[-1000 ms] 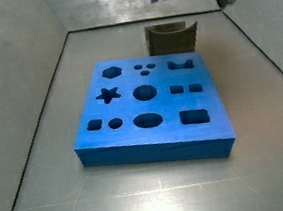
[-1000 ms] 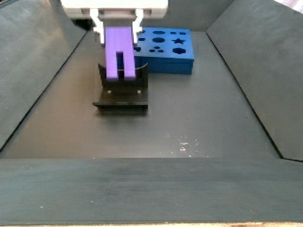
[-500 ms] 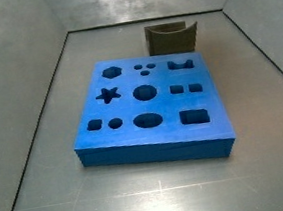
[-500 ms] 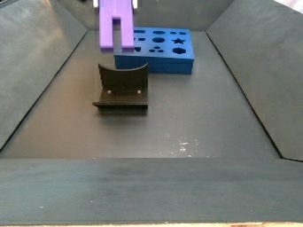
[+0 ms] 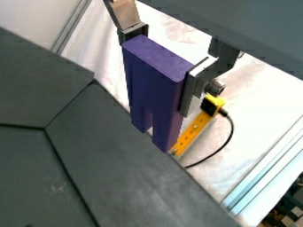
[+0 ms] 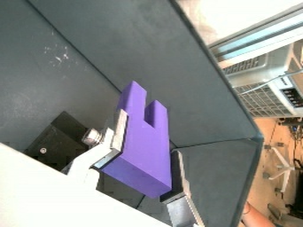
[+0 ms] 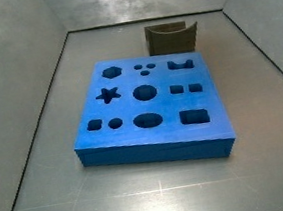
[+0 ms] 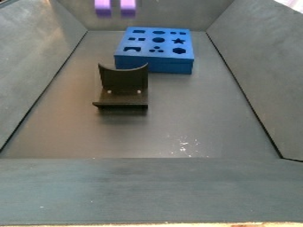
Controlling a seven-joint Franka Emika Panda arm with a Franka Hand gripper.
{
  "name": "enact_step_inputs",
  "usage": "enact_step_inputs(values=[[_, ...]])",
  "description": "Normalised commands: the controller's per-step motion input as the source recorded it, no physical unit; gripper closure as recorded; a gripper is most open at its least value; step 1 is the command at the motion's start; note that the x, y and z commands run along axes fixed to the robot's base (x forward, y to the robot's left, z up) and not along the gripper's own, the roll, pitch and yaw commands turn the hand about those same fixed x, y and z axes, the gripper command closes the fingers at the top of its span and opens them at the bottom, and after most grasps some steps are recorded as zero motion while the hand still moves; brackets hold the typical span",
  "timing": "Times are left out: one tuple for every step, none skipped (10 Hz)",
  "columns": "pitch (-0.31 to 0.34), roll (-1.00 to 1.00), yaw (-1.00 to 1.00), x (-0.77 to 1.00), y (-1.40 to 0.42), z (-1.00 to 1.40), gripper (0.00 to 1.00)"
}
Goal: Pick up the double-square object. Move up. Rotate the double-square object. Place the double-square object on the fixture. Regrasp the double-square object. Move to above the board. Insert the double-square object.
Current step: Move to above the board.
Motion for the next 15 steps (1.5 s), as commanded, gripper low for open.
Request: enact_step_inputs(values=[[0.081,-0.06,0.02,-0.07,0.05,0.78,1.00],[0.089,-0.05,0.03,-0.04,0.02,0.55,1.00],[0.099,-0.06,0.04,-0.02,0.01,0.38,1.00],[0.106,-0.06,0.04,-0.01,0.00,0.26,1.00],[0.015,-1.00,-0.14,-0.36,-1.00,0.01,1.00],[0.009,-1.00,-0.14,-0.36,-1.00,0.01,1.00],[0.006,-1.00,-0.14,-0.37,-1.00,0.02,1.00],[0.006,-1.00,-0.14,-0.38,-1.00,0.01,1.00],[0.013,-1.00,-0.15,-0.38,-1.00,0.01,1.00],[0.016,-1.00,-0.15,-0.38,-1.00,0.01,1.00],[0.023,-1.00,-0.14,-0.39,-1.00,0.01,1.00],[0.029,-1.00,-0.14,-0.41,-1.00,0.01,1.00],[0.028,-1.00,-0.14,-0.42,-1.00,0.01,1.00],[0.028,-1.00,-0.14,-0.43,-1.00,0.01,1.00],[0.015,-0.92,-0.11,-0.46,-1.00,0.01,1.00]])
